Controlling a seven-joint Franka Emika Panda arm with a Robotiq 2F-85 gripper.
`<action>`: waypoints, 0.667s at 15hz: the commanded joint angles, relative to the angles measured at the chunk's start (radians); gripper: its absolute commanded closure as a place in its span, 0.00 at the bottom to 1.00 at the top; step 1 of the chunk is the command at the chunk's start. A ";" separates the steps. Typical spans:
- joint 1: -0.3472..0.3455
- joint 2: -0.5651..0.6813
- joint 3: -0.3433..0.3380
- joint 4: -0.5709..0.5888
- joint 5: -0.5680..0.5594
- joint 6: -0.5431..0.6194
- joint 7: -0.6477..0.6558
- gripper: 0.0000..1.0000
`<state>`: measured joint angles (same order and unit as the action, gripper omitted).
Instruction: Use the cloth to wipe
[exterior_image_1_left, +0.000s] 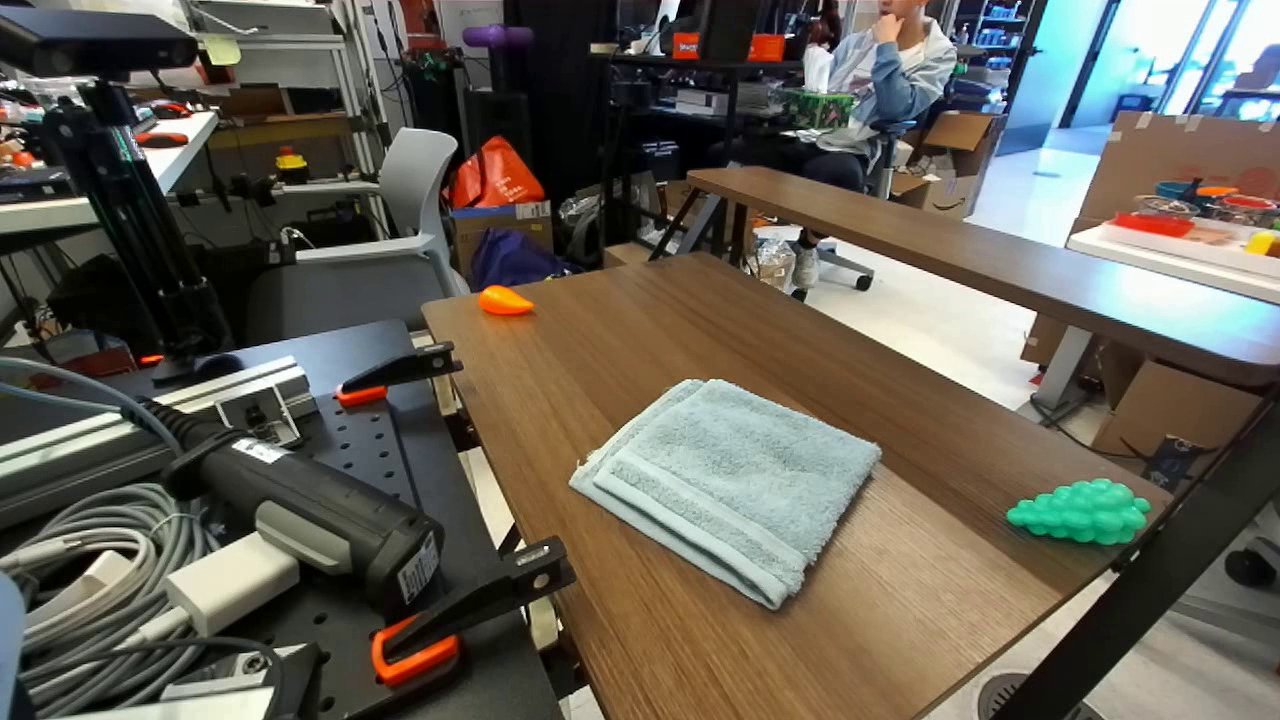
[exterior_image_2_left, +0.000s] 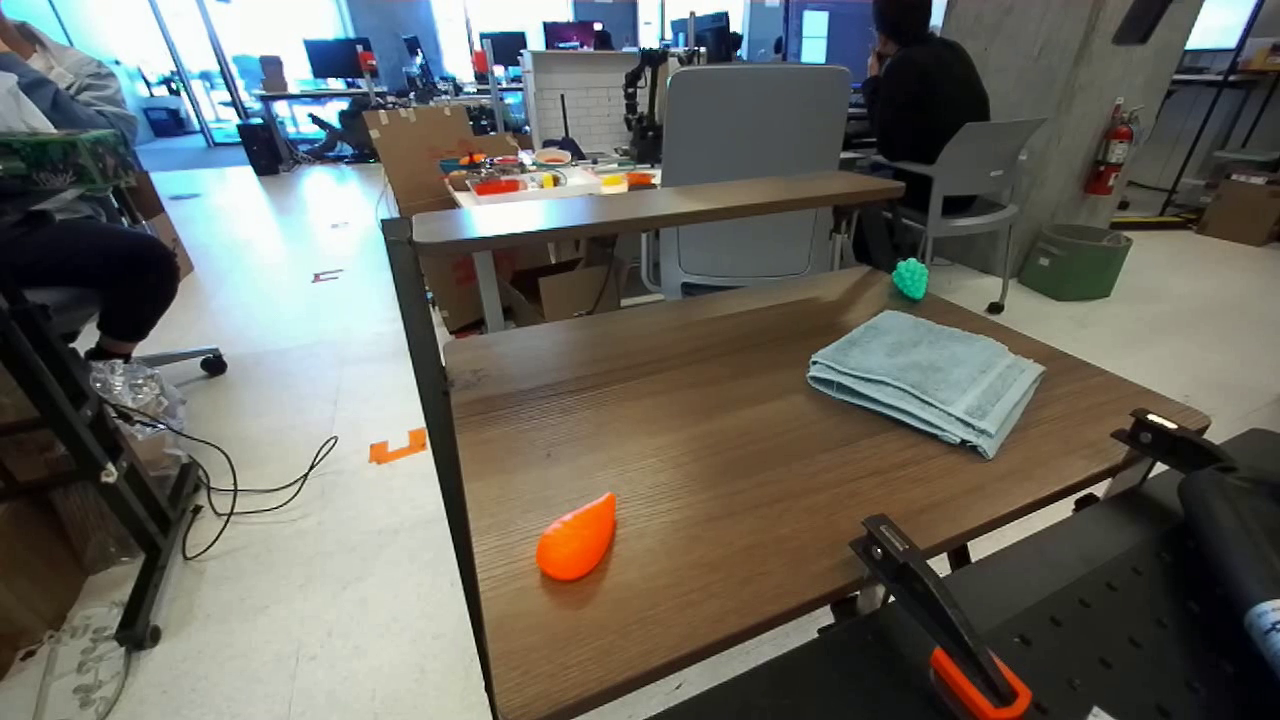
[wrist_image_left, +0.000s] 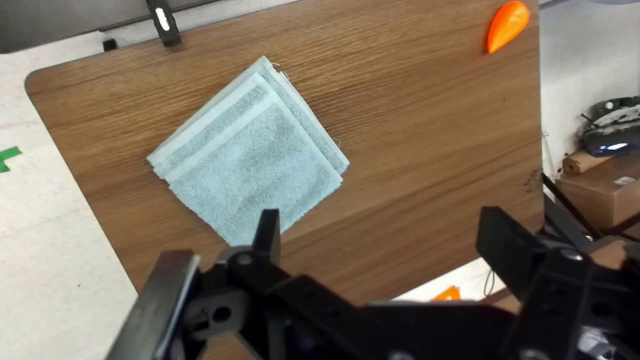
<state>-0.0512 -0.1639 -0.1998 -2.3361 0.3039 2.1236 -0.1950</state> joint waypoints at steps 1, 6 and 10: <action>-0.022 0.023 0.018 0.014 -0.004 -0.010 0.000 0.00; -0.010 0.047 0.042 -0.008 0.033 0.127 0.055 0.00; 0.004 0.175 0.109 -0.043 -0.048 0.380 0.247 0.00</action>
<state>-0.0518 -0.0864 -0.1375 -2.3668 0.3033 2.3503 -0.0746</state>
